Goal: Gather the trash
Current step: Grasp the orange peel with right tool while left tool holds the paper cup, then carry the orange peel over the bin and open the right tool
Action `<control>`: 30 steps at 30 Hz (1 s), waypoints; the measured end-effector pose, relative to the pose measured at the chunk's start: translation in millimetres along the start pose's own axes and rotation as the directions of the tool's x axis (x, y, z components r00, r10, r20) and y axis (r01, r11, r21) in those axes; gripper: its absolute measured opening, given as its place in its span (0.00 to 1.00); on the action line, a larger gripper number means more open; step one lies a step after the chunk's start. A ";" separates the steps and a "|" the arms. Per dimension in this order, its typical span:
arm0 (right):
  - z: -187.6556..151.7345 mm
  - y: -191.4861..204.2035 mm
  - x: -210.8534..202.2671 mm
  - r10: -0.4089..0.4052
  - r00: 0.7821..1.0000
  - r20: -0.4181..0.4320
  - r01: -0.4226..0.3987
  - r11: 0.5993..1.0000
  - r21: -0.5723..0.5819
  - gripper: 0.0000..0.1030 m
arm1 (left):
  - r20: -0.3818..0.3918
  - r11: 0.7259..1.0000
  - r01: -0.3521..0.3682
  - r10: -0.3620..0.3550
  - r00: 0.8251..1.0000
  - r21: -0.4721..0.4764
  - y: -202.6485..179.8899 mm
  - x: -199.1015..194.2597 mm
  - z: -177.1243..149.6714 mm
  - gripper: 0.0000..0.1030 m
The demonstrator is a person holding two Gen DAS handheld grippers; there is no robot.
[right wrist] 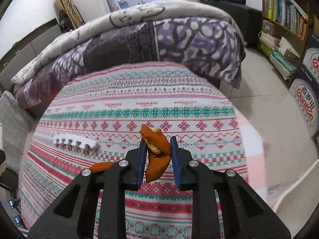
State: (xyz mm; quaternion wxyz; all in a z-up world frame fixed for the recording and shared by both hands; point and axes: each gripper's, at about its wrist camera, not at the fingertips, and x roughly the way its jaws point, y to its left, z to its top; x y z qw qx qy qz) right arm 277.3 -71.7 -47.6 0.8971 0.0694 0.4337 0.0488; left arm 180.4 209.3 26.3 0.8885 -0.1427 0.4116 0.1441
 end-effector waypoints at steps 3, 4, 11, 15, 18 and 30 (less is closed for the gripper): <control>0.5 -3.7 -17.3 -0.025 0.999 0.024 0.025 1.000 0.004 0.22 | 0.032 1.000 0.001 -0.001 0.999 0.019 -6.7 -9.7 -0.4 0.63; -0.2 -5.5 -24.0 -0.037 0.999 0.029 0.037 0.999 0.009 0.22 | 0.041 1.000 0.001 -0.001 0.999 0.022 -8.1 -12.1 -0.3 0.63; -8.7 -19.4 -62.4 -0.082 0.995 0.051 0.080 0.996 0.045 0.22 | 0.078 0.998 0.014 -0.019 0.997 0.058 -24.7 -28.0 -5.8 0.63; -17.5 -28.9 -81.4 -0.104 0.993 0.060 0.100 0.993 0.061 0.22 | 0.085 0.996 0.025 -0.032 0.996 0.084 -36.1 -34.8 -12.7 0.63; -25.5 -36.1 -94.0 -0.112 0.992 0.058 0.108 0.992 0.069 0.22 | 0.096 0.994 0.036 -0.046 0.994 0.104 -46.0 -41.5 -17.0 0.63; -50.5 -76.4 -129.3 -0.127 0.991 0.046 0.120 0.984 0.130 0.22 | 0.109 0.980 0.073 -0.094 0.990 0.186 -81.8 -57.2 -38.9 0.63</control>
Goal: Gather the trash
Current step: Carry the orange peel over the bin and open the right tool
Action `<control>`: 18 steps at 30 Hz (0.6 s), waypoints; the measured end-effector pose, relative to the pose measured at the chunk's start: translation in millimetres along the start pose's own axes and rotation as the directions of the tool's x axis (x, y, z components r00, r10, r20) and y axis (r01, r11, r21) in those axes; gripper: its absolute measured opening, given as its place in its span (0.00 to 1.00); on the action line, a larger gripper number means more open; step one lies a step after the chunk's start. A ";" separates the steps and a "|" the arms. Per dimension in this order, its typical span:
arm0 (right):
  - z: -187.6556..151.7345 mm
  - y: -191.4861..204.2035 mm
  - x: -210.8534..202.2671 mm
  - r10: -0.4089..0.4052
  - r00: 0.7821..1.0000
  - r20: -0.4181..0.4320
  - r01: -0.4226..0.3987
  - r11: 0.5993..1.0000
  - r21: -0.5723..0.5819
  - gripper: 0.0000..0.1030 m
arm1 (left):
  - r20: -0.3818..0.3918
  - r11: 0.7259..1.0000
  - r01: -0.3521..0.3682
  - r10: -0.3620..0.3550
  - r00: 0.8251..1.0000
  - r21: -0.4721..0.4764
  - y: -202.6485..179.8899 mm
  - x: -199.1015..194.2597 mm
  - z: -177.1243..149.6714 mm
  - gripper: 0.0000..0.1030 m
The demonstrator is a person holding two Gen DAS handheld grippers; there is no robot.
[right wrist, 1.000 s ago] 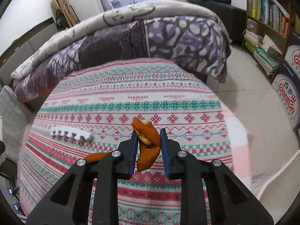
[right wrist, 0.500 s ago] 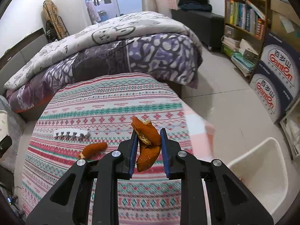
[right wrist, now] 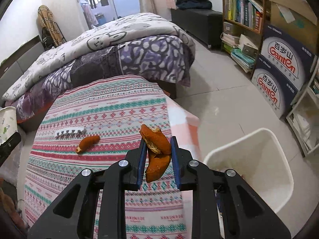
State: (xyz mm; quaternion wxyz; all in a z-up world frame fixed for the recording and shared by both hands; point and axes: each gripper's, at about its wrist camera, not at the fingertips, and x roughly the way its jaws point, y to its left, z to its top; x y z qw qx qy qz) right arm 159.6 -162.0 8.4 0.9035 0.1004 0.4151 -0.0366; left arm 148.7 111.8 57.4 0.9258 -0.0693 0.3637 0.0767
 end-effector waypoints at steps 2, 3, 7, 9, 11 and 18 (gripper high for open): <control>-3.8 -9.9 -0.9 -0.005 1.000 0.002 0.005 1.000 0.021 0.22 | 0.003 1.000 0.008 -0.008 1.000 0.007 -6.3 -1.7 -2.3 0.63; -5.1 -14.1 -0.6 -0.007 1.000 0.002 0.007 1.000 0.030 0.22 | 0.003 1.000 0.011 -0.011 1.000 0.009 -8.8 -2.3 -3.3 0.63; -6.5 -31.9 -0.8 -0.013 1.000 -0.001 0.013 0.998 0.059 0.22 | 0.001 0.999 0.026 -0.026 1.000 0.026 -21.2 -4.0 -8.1 0.63; -4.8 -39.0 -4.0 -0.020 1.000 0.010 0.019 0.997 0.068 0.22 | 0.008 0.999 0.030 -0.030 0.999 0.045 -30.6 -6.2 -11.0 0.63; -3.2 -46.6 -8.0 -0.024 1.000 0.019 0.022 0.997 0.079 0.22 | 0.017 0.997 0.038 -0.039 0.999 0.062 -40.0 -8.7 -13.4 0.63; -0.8 -74.6 -16.8 -0.038 0.999 0.026 0.034 0.993 0.115 0.22 | 0.036 0.991 0.077 -0.081 0.996 0.107 -73.1 -16.2 -21.3 0.63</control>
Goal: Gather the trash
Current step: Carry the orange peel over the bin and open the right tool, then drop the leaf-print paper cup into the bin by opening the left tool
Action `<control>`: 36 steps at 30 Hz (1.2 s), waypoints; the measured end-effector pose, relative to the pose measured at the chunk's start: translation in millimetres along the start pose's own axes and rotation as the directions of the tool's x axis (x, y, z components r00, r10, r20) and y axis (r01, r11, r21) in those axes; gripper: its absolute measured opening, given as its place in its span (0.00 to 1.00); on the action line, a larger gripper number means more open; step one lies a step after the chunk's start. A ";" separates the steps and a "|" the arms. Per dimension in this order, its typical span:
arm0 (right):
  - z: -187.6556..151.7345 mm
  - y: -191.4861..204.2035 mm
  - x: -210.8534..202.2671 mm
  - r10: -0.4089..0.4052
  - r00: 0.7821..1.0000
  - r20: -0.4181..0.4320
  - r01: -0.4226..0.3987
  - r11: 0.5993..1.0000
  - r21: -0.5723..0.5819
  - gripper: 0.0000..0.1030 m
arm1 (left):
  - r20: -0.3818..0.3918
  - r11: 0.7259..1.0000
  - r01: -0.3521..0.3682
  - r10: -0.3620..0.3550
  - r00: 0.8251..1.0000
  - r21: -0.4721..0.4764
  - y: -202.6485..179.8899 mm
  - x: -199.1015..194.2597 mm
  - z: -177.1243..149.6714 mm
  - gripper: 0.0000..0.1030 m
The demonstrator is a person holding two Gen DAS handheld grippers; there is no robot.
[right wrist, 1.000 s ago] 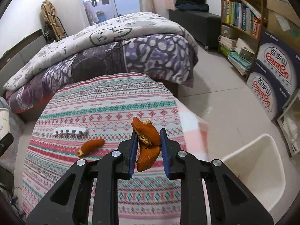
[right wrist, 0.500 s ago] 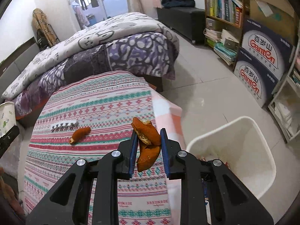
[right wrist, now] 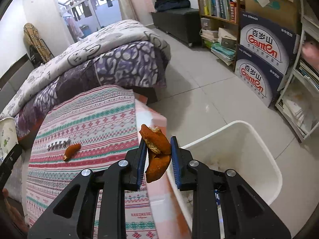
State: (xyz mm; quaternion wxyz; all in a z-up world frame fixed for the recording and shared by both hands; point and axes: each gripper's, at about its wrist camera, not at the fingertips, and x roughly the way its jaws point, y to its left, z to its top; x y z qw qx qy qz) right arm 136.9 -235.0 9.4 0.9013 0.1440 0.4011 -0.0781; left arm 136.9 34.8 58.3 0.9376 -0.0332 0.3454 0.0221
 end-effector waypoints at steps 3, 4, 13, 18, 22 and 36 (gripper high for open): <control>3.1 -15.0 -2.4 -0.005 1.000 -0.002 0.005 1.000 0.027 0.22 | 0.000 1.000 0.018 -0.018 1.000 0.023 -17.6 0.0 -2.7 0.63; 4.3 -21.2 -3.6 -0.010 1.000 -0.001 0.010 0.999 0.037 0.22 | 0.001 0.999 0.024 -0.024 1.000 0.029 -22.9 0.1 -3.4 0.63; 10.3 -70.3 -11.6 -0.056 0.998 -0.010 0.057 0.992 0.116 0.23 | -0.008 0.987 0.111 -0.110 0.994 0.112 -82.8 1.0 -15.0 0.63; 11.4 -99.1 -14.8 -0.089 0.996 -0.022 0.091 0.983 0.160 0.25 | -0.025 0.970 0.172 -0.170 0.985 0.174 -120.3 2.1 -24.8 0.64; 11.8 -122.5 -21.1 -0.133 0.991 -0.015 0.133 0.970 0.204 0.36 | -0.049 0.949 0.228 -0.222 0.974 0.216 -146.7 3.0 -34.7 0.64; 18.1 -183.3 -48.5 -0.230 0.973 0.037 0.203 0.915 0.349 0.81 | -0.123 0.866 0.358 -0.336 0.934 0.349 -225.2 -1.1 -70.6 0.64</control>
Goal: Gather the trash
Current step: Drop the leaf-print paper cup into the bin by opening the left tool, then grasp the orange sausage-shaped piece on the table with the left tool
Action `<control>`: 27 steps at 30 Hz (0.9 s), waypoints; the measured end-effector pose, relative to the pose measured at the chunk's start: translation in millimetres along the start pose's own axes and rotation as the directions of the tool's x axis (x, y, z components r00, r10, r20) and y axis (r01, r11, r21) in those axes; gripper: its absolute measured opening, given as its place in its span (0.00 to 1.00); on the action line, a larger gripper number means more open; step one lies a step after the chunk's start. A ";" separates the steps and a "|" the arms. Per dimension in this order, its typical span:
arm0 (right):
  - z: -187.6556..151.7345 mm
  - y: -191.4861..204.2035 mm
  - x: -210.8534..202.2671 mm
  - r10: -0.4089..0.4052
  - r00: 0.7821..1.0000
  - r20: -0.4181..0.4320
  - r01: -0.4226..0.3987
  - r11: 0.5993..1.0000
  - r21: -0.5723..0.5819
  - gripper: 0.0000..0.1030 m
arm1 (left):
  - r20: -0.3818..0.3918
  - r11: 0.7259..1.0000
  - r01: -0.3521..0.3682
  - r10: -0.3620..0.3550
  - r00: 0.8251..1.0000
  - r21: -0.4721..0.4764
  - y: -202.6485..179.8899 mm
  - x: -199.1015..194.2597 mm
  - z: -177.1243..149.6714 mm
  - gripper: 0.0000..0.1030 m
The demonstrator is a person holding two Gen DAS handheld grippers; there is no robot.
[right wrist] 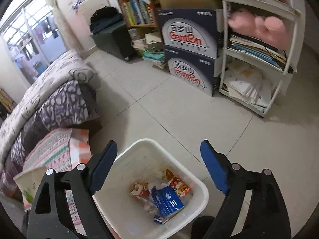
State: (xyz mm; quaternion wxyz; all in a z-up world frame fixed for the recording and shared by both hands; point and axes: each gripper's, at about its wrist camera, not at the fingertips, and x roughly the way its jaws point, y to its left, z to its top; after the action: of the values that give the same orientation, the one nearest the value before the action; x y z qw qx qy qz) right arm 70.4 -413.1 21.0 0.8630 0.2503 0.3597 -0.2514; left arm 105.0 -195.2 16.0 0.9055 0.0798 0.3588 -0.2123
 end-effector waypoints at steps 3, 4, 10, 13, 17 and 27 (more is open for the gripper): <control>4.5 -11.0 -2.1 0.006 1.000 0.003 -0.006 0.999 0.048 0.84 | -0.021 0.999 0.039 -0.039 0.999 0.011 -11.6 5.2 -1.3 0.64; 6.2 -15.3 -2.7 0.004 1.000 0.005 -0.005 0.998 0.065 0.85 | -0.027 0.999 0.049 -0.049 0.998 0.017 -15.5 6.7 -1.7 0.64; 9.8 -33.8 -3.2 -0.002 1.000 0.004 0.002 0.990 0.142 0.88 | -0.067 0.989 0.131 -0.127 0.990 0.064 -39.2 15.8 -6.6 0.67; 9.3 -35.0 -3.2 -0.001 1.000 0.002 0.001 0.987 0.160 0.89 | -0.091 0.978 0.193 -0.186 0.978 0.075 -45.2 19.0 -9.9 0.77; 8.3 -27.1 -3.4 0.005 1.000 0.000 -0.005 0.990 0.144 0.90 | -0.086 0.980 0.181 -0.174 0.981 0.082 -41.5 17.7 -10.2 0.77; -6.3 24.6 4.5 0.035 0.999 -0.038 -0.034 0.999 0.017 0.90 | -0.113 0.999 0.012 -0.015 0.994 -0.033 33.4 28.1 -9.4 0.77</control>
State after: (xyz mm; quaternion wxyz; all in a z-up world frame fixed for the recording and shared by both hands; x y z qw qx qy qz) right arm 85.2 -391.9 19.9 0.8580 0.2684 0.3696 -0.2347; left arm 132.4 -171.7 -10.3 0.8834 0.0748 0.4133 -0.2077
